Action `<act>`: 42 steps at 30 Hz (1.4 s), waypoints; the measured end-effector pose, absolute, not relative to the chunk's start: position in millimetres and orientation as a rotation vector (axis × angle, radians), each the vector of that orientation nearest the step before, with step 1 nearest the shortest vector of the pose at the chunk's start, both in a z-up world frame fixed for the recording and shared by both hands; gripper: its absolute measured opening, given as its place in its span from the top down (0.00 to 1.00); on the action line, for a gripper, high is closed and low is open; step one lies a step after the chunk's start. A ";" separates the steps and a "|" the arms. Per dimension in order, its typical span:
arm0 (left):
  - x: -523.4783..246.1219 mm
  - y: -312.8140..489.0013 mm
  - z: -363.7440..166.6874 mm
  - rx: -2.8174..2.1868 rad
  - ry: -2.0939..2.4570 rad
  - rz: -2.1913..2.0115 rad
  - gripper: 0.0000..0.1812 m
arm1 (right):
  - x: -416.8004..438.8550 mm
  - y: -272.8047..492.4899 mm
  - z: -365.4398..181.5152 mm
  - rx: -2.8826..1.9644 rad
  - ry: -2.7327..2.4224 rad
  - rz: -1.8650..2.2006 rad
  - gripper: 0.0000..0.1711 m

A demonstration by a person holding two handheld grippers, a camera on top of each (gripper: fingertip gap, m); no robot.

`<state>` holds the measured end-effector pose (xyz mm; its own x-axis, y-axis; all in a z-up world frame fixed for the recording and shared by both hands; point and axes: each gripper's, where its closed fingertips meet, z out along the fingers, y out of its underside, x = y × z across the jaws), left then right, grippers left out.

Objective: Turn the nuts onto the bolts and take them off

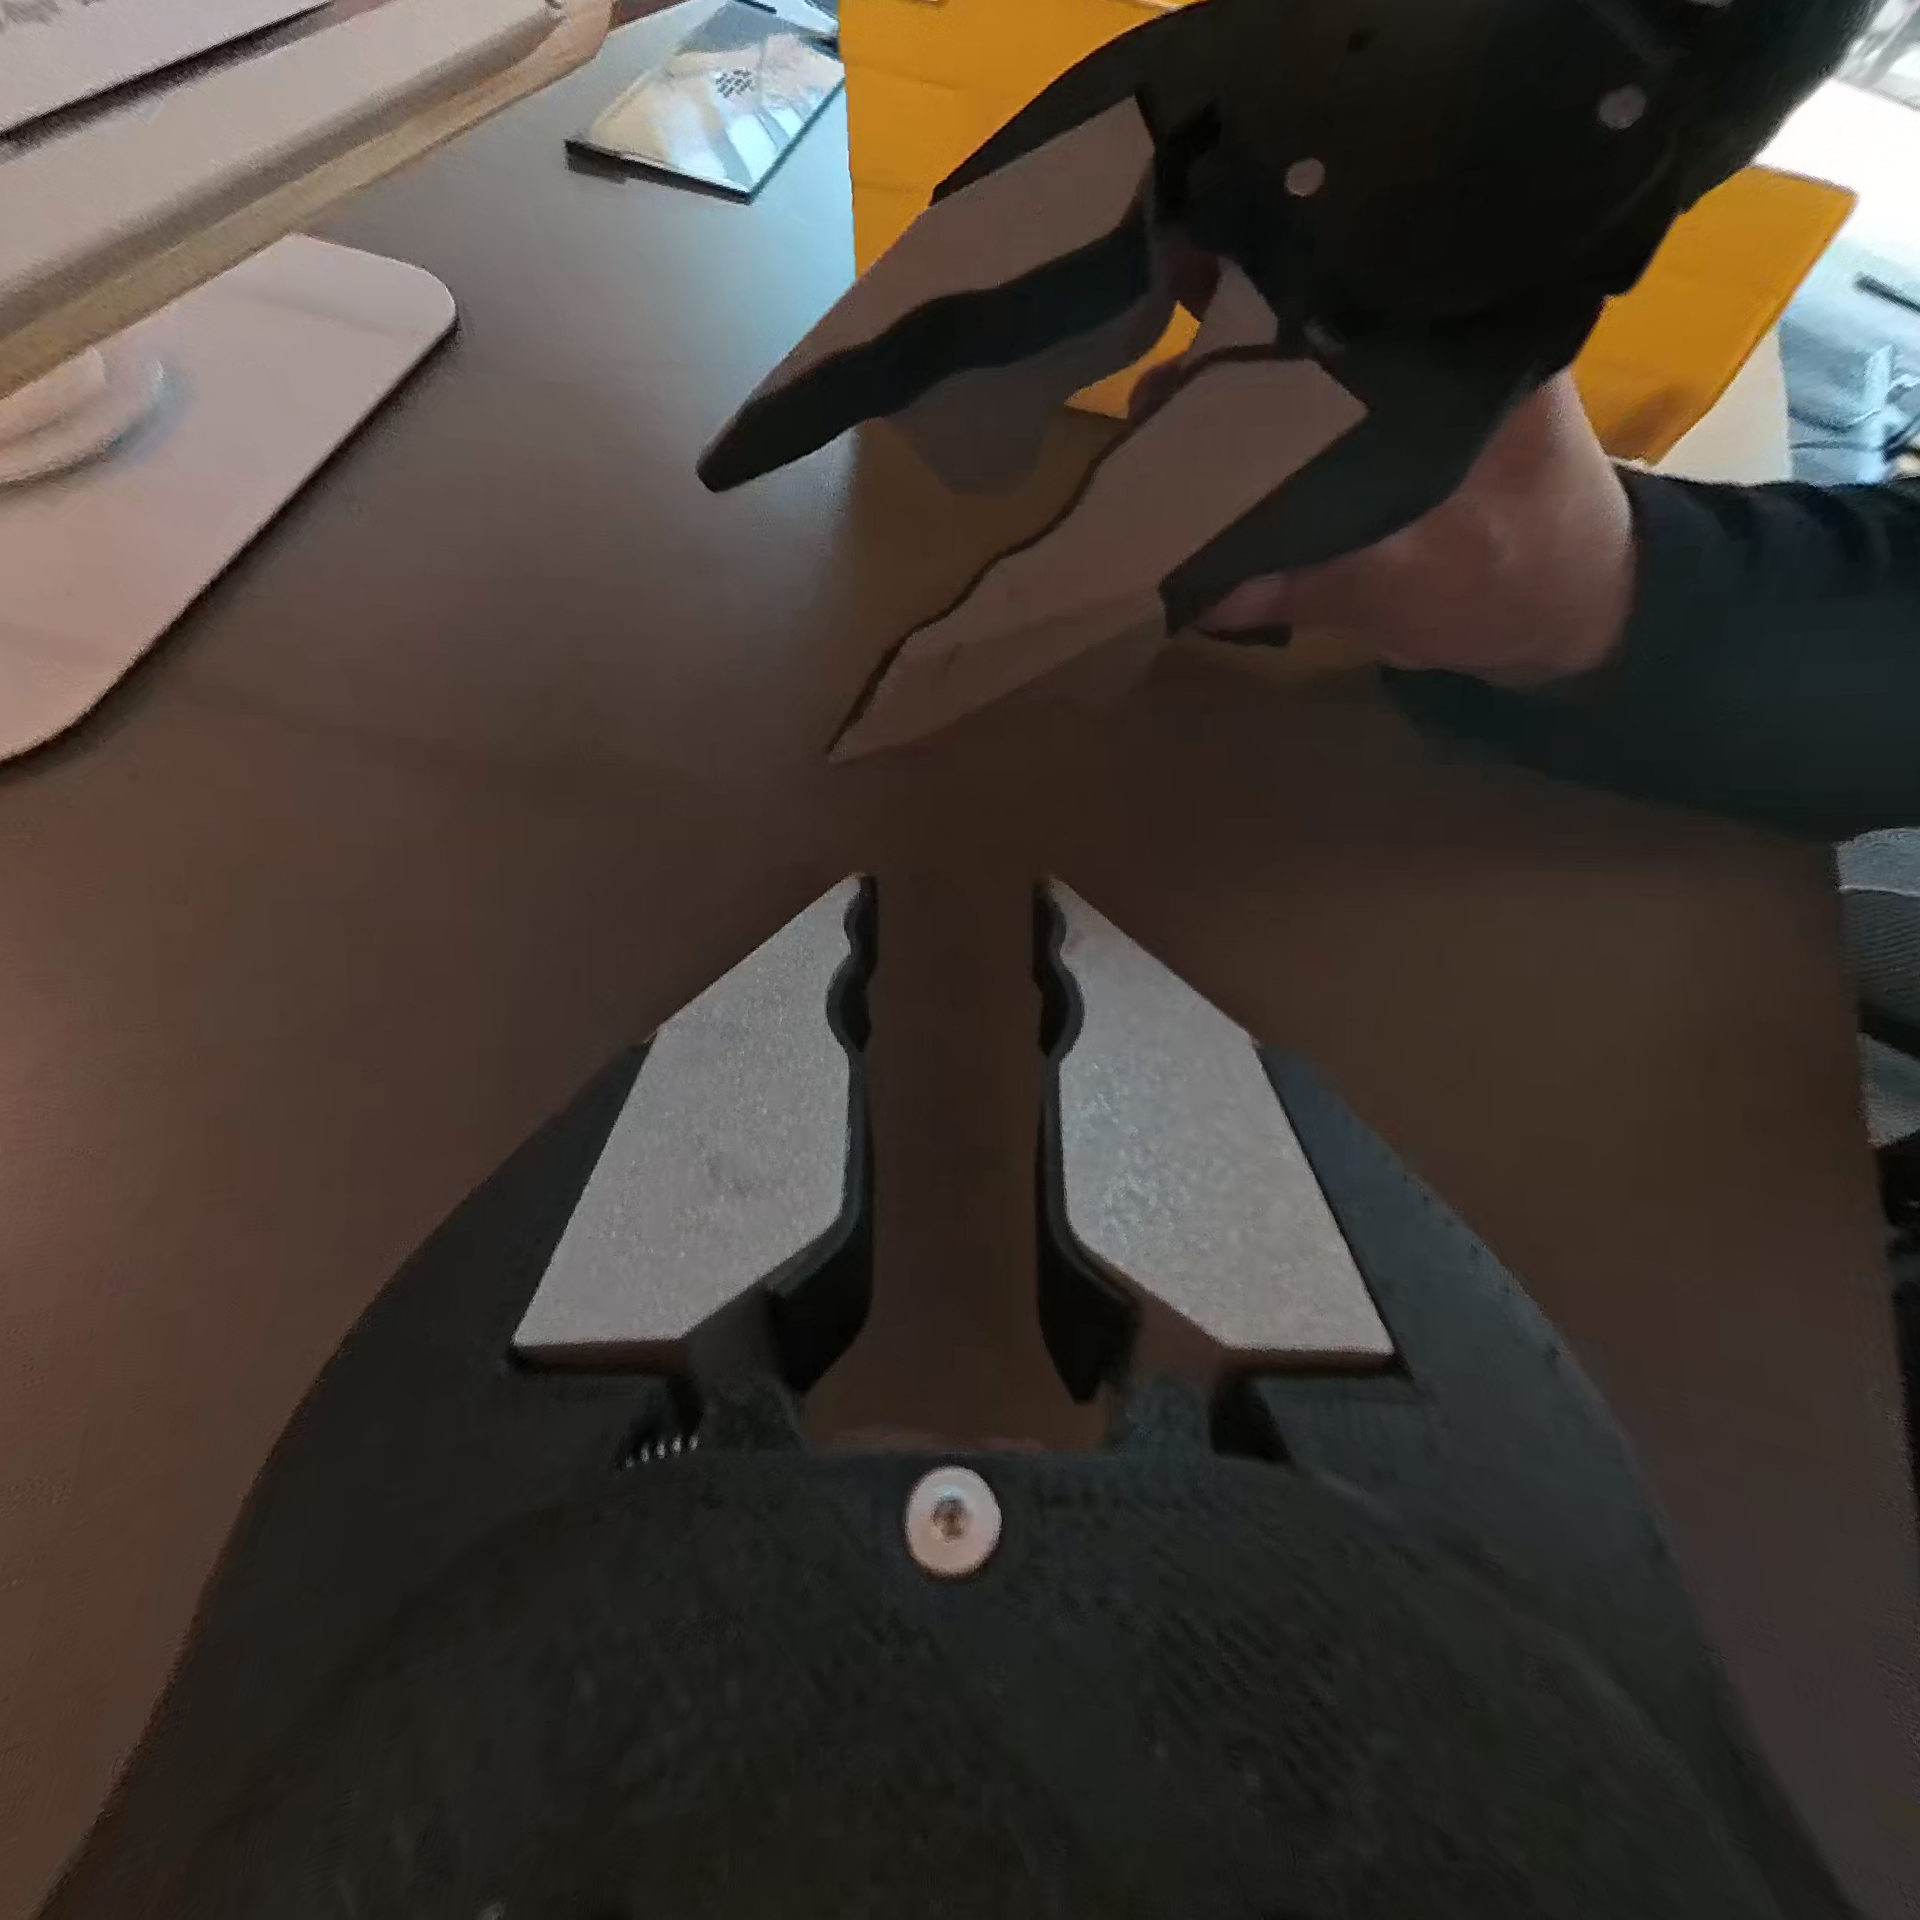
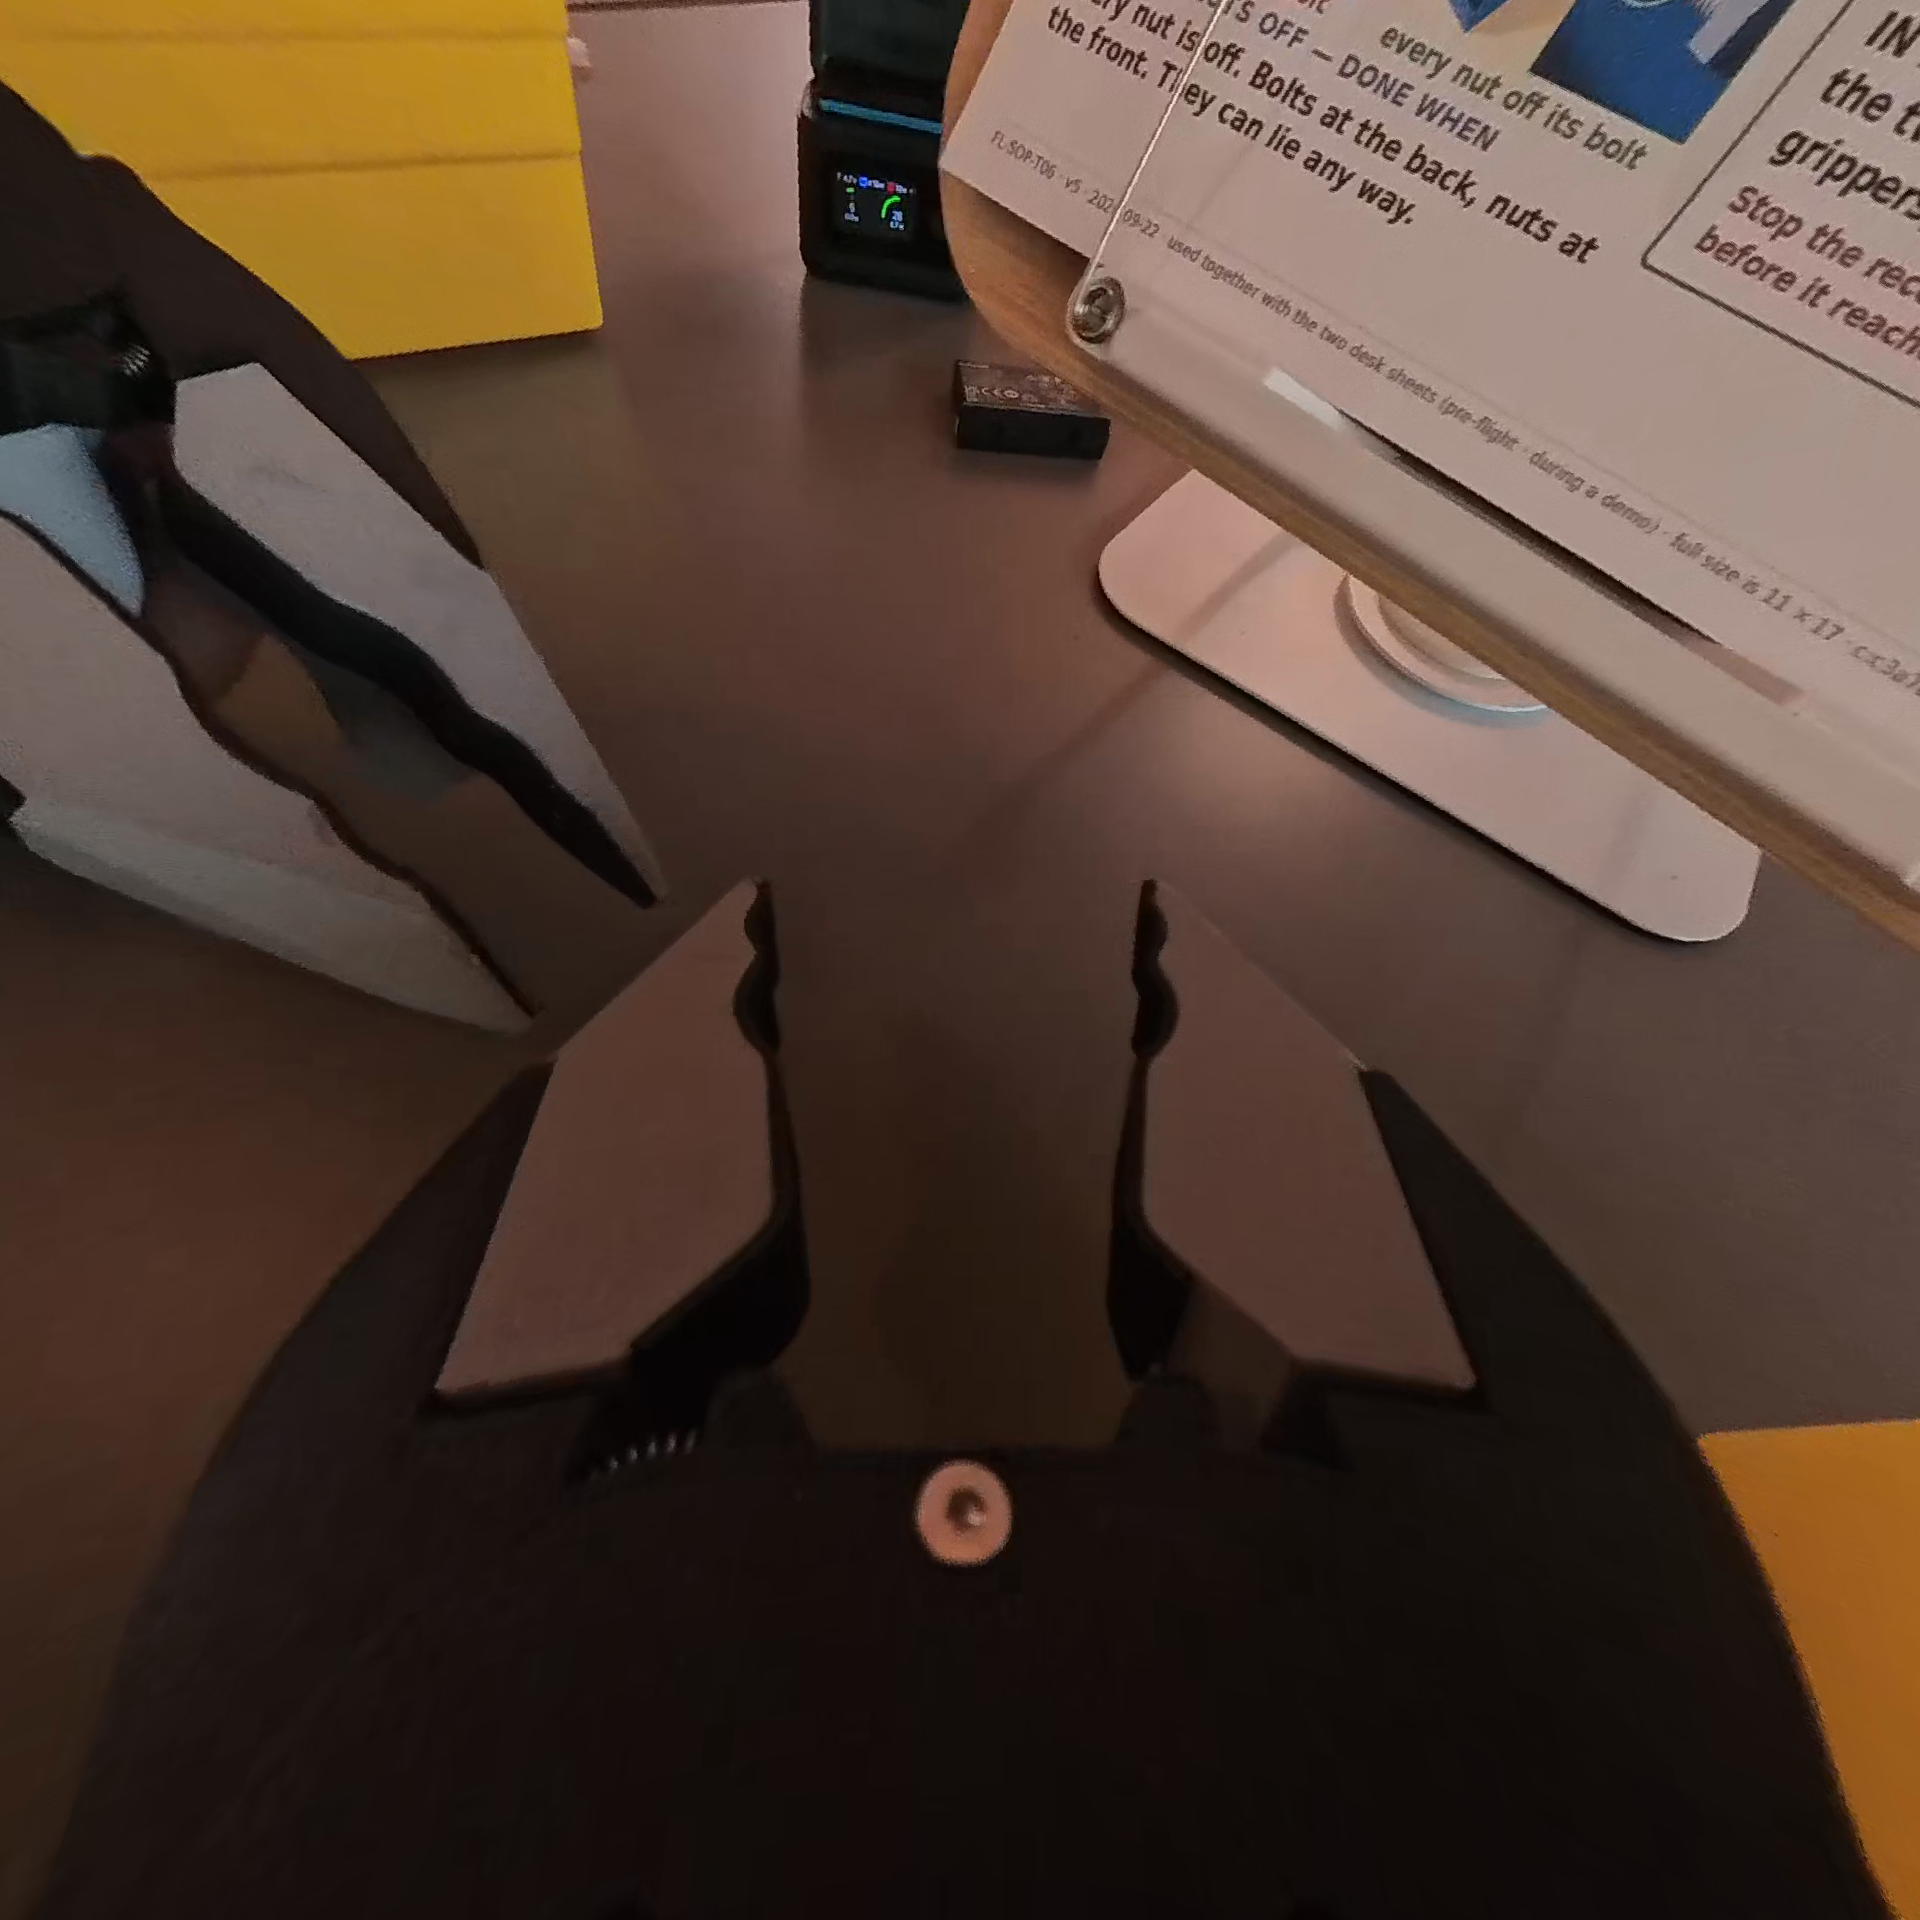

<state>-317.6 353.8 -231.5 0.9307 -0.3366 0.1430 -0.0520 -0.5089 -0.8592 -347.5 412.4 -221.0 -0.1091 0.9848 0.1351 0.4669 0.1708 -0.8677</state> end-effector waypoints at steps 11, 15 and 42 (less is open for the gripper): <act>-311.6 331.2 -209.6 -2.086 0.171 -0.294 0.80 | -335.8 453.4 -223.4 -1.528 -1.516 0.789 0.44; -321.0 301.4 -165.3 -2.109 0.198 -0.268 0.81 | -336.4 454.8 -224.0 -1.546 -1.505 0.795 0.41; -625.0 215.0 -198.2 -2.761 -0.337 0.062 0.77 | -344.3 431.7 -225.0 -1.479 -1.576 0.797 0.47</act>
